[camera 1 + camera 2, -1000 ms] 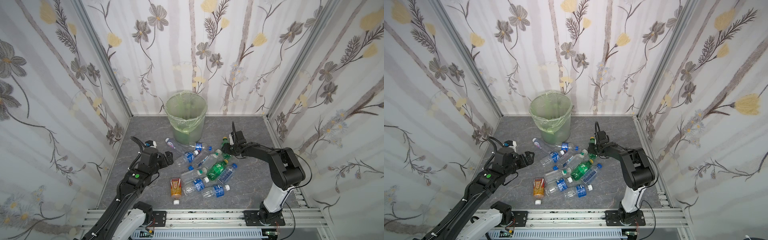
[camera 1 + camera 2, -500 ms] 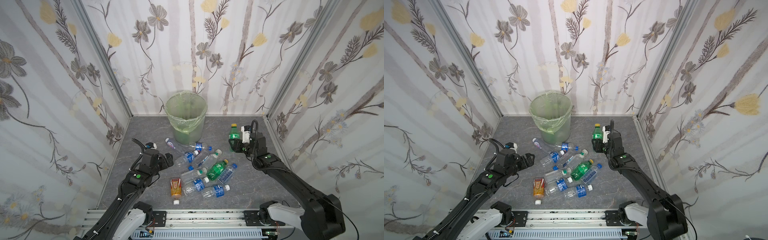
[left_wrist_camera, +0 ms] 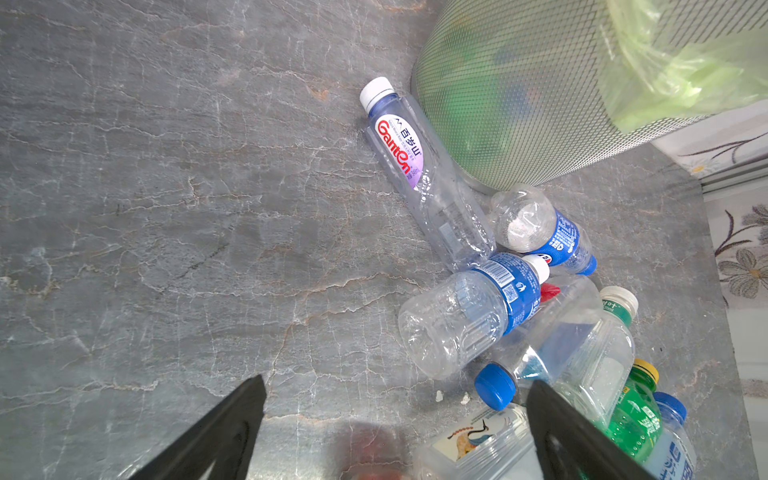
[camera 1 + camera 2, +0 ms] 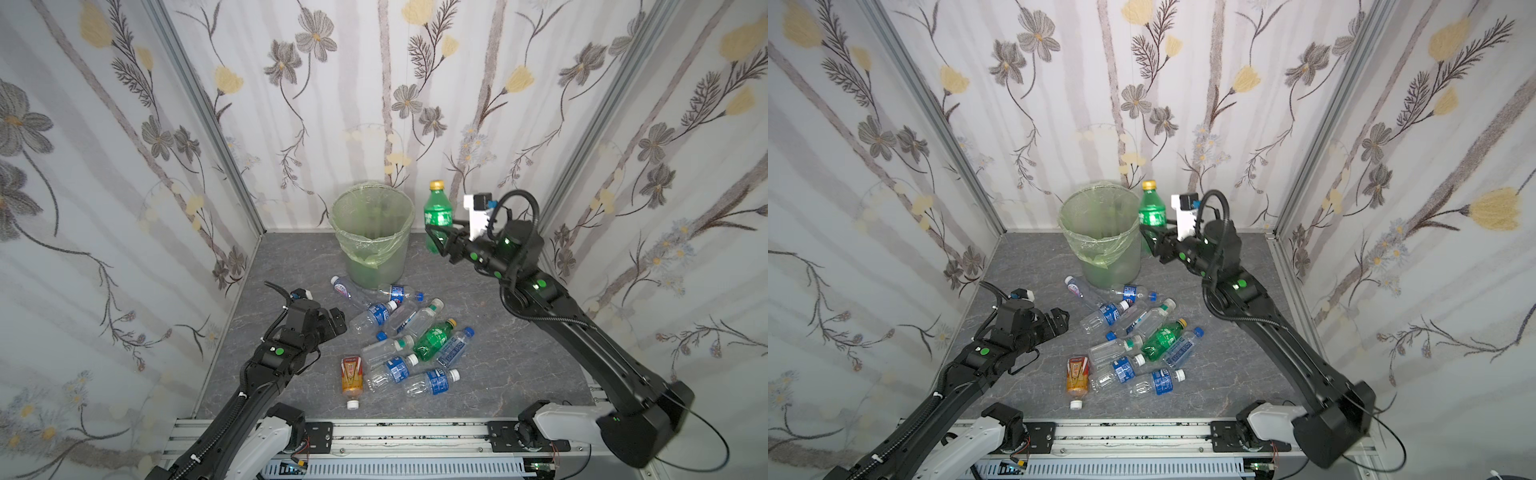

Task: Throw the plastic bottles in the bin
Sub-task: 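Grasp a second green bottle with the right gripper and lift it toward the wastebasket, then release the green bottle into the wastebasket and withdraw the right gripper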

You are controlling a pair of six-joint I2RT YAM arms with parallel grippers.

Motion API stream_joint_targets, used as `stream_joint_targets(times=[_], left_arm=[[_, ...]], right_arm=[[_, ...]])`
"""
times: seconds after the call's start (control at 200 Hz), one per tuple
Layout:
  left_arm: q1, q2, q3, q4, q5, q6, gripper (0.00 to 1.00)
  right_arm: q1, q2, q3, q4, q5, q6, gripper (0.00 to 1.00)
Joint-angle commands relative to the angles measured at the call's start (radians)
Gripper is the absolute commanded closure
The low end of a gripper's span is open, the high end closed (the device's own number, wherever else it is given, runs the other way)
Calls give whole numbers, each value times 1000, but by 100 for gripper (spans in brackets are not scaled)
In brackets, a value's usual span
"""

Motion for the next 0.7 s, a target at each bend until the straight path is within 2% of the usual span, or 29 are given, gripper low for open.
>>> stream_joint_targets(times=[0.0,0.085,0.165,0.405,0.585,0.695], left_arm=[[1,15,13,17,15,-15,0],[1,26,25,15,61,-7,0],[1,13,24,15,88,-21,0],[-1,-9,-10,-49,158,-57,2],[-63,-23,-17,-81,142,-124,5],[-138,-24,-36,-105,95,-177,5]], right_arm=[[8,276,349,-240,-30,6,31],[17,477,665,-465,1,-1,21],[20,490,672,-484,14,-3,19],[18,202,239,-328,39,-38,16],[10,-66,-151,-195,79,-29,13],[-6,-191,-326,-152,101,0,12]])
